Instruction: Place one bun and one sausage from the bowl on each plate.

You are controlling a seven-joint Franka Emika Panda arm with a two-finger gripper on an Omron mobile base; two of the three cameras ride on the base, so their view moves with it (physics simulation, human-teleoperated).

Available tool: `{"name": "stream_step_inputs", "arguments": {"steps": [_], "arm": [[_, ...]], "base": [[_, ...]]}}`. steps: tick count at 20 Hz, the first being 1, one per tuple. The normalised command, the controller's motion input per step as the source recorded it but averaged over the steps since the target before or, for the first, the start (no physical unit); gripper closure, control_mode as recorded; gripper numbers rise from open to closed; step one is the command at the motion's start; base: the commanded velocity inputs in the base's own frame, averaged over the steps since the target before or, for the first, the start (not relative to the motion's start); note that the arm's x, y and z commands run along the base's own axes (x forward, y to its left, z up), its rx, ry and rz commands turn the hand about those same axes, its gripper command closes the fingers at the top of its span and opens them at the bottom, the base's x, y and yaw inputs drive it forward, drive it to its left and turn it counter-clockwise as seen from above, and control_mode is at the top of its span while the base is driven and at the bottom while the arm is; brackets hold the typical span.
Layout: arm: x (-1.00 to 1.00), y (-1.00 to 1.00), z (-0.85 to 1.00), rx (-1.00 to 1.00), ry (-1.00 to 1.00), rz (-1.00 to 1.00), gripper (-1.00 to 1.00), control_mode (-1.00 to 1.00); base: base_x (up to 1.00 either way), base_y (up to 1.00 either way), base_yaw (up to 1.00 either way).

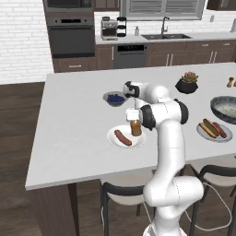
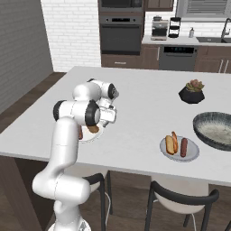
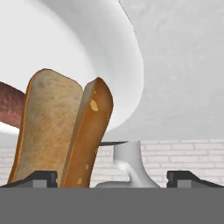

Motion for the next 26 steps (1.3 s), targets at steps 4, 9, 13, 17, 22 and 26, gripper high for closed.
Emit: {"name": "stream_step_inputs", "arguments": {"steps": [4, 9, 13, 17, 22, 26], "arm": [[0.17, 0.01, -0.12, 0.00, 0.07, -0.10, -1.00, -1.00], [0.09, 0.06, -0.34, 0.01, 0.09, -0.13, -1.00, -1.00], [0.20, 0.16, -0.21, 0.06, 0.02, -0.12, -1.00, -1.00], [0.31, 0.14, -0.30, 0.01, 0.00, -0.10, -1.00, -1.00], [0.07, 0.00, 0.49, -0.01, 0.04, -0.07, -1.00, -1.00], [-0.06, 0.16, 0.98, -0.17, 0.05, -0.01, -1.00, -1.00]], "base": [[0.00, 0.00, 0.00], [0.00, 0.00, 0.00], [0.00, 0.00, 0.00], [0.00, 0.00, 0.00], [0.00, 0.00, 0.00], [0.00, 0.00, 0.00]]}}
